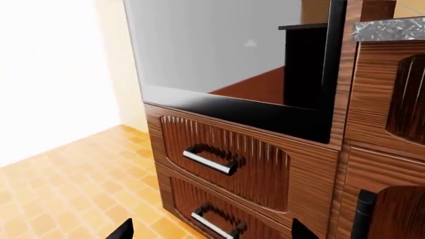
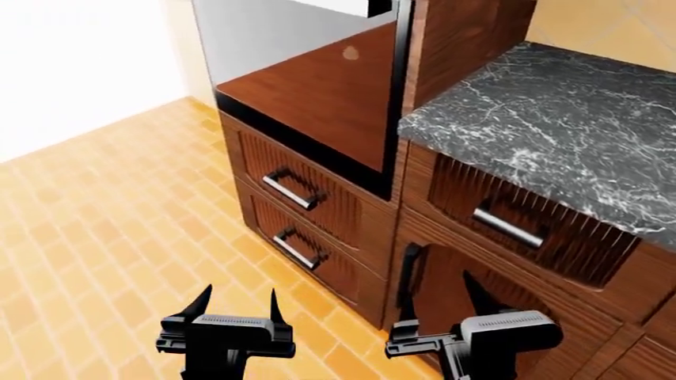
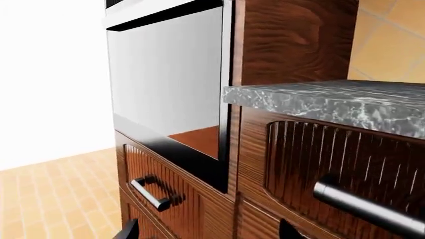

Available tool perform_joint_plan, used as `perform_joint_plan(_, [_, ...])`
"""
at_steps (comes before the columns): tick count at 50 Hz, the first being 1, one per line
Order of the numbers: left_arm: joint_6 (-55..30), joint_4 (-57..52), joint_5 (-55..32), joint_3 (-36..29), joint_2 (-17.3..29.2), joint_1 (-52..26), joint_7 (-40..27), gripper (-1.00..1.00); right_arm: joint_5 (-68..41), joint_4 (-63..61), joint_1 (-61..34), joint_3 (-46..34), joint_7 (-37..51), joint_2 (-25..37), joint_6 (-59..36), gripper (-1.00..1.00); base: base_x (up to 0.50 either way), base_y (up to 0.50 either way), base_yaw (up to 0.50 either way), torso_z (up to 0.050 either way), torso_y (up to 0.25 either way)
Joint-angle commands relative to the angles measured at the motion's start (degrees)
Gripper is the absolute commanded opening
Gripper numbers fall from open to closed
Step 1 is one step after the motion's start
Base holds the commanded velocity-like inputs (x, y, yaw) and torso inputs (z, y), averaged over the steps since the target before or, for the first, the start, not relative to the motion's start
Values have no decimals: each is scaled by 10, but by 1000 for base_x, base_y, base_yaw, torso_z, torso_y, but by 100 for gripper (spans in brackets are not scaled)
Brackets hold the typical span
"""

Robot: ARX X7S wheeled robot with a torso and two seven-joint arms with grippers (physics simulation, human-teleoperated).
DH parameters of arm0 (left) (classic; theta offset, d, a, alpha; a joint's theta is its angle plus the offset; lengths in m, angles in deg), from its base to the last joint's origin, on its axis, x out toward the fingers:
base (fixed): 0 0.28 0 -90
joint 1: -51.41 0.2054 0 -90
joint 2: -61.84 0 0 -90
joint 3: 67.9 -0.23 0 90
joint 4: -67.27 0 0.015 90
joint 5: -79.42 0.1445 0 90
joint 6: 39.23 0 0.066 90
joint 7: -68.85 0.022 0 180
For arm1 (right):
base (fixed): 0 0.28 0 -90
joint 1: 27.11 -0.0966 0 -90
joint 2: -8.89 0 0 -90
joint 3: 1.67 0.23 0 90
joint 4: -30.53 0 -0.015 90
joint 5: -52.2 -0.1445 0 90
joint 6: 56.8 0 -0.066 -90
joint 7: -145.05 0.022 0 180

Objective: Open the oven door

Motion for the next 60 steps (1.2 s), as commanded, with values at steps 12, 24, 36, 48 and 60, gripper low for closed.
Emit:
perform_joint_plan(12, [2, 2, -6, -9, 7, -2, -9, 100, -5, 1, -2, -6, 10, 7, 1, 100, 0, 0, 500, 0, 0])
perform_joint_plan(24, [2, 5, -8, -14, 9, -4, -15, 100, -10, 1, -4, -9, 15, 10, -1, 100, 0, 0, 500, 0, 0])
perform_joint_plan(36, [-4, -4, -19, -13, 12, -3, -21, 100, -12, -2, -5, -9, 26, 11, -4, 100, -2, 2, 125, 25, 0])
perform_joint_plan(48, [-1, -2, -25, -16, 15, -5, -22, 100, -18, -5, -5, -12, 27, 15, -4, 100, 0, 0, 0, 50, 0])
perform_joint_plan(60, [-90, -155, 15, -34, 43, -7, -43, 100, -112, -187, 23, 42, 44, 50, -44, 100, 0, 0, 0, 21, 0])
